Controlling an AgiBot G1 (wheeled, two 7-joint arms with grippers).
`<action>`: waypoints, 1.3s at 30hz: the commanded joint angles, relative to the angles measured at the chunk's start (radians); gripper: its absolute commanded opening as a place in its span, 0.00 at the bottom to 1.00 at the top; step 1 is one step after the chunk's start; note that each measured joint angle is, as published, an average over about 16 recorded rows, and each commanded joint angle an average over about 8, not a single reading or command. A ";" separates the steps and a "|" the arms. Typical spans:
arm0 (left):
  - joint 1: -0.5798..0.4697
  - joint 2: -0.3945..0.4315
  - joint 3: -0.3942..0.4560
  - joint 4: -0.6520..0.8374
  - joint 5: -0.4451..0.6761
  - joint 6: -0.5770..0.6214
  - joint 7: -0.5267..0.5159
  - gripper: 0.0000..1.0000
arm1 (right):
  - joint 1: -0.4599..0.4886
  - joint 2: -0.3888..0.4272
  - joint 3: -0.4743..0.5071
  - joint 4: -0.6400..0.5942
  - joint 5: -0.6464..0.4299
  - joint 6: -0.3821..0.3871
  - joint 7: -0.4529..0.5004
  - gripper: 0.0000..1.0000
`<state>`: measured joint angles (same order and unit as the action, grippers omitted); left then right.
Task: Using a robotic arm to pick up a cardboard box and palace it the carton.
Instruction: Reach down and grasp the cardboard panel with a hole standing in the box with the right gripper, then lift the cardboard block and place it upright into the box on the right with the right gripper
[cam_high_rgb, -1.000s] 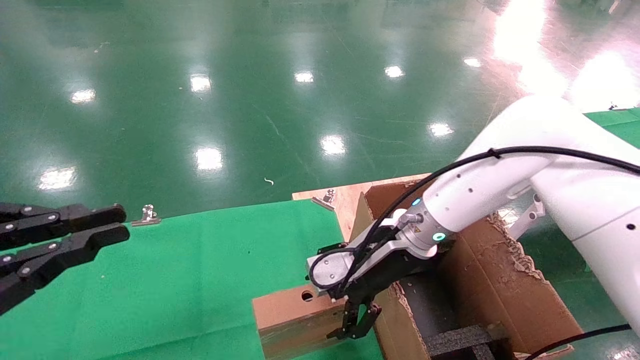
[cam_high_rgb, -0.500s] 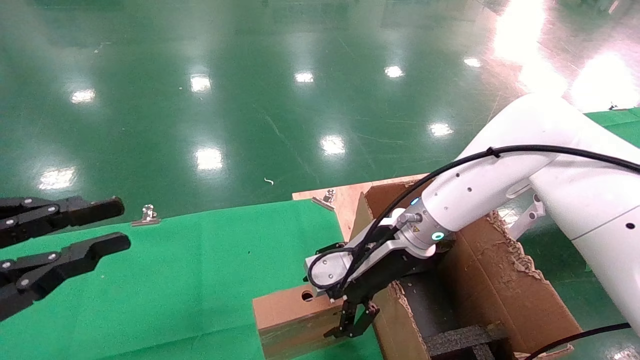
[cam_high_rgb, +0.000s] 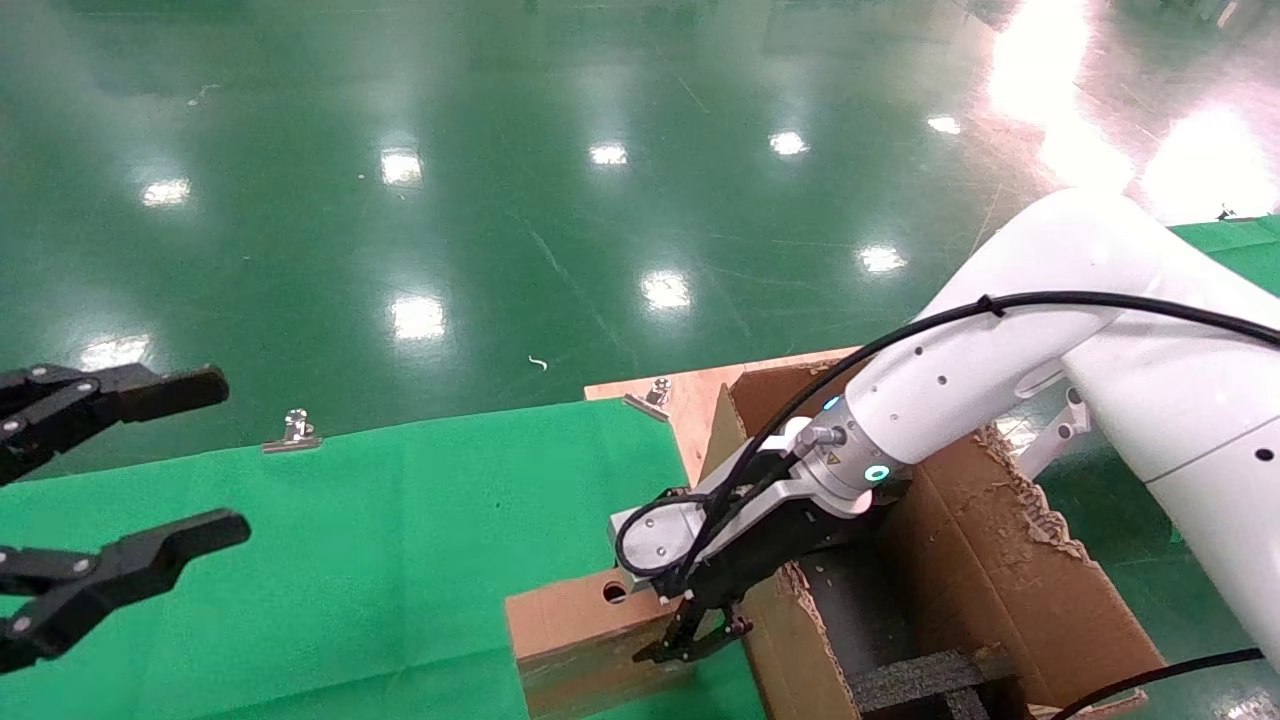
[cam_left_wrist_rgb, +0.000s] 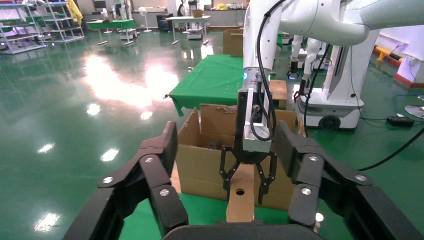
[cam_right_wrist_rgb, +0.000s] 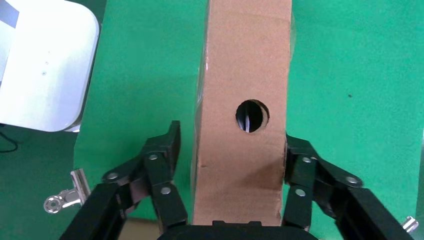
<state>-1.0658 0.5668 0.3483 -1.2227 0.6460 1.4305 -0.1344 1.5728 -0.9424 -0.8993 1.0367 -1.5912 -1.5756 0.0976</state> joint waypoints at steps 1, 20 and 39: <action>0.000 0.000 0.000 0.000 0.000 0.000 0.000 1.00 | -0.001 0.000 0.001 0.000 0.001 0.000 0.000 0.00; 0.000 0.000 0.000 0.000 0.000 0.000 0.000 1.00 | 0.098 0.029 0.020 -0.031 0.026 0.009 0.018 0.00; 0.000 0.000 0.000 0.000 0.000 0.000 0.000 1.00 | 0.449 0.181 0.006 -0.120 0.066 -0.001 0.038 0.00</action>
<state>-1.0658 0.5668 0.3483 -1.2227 0.6460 1.4304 -0.1343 2.0155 -0.7505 -0.8938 0.9264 -1.5289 -1.5766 0.1416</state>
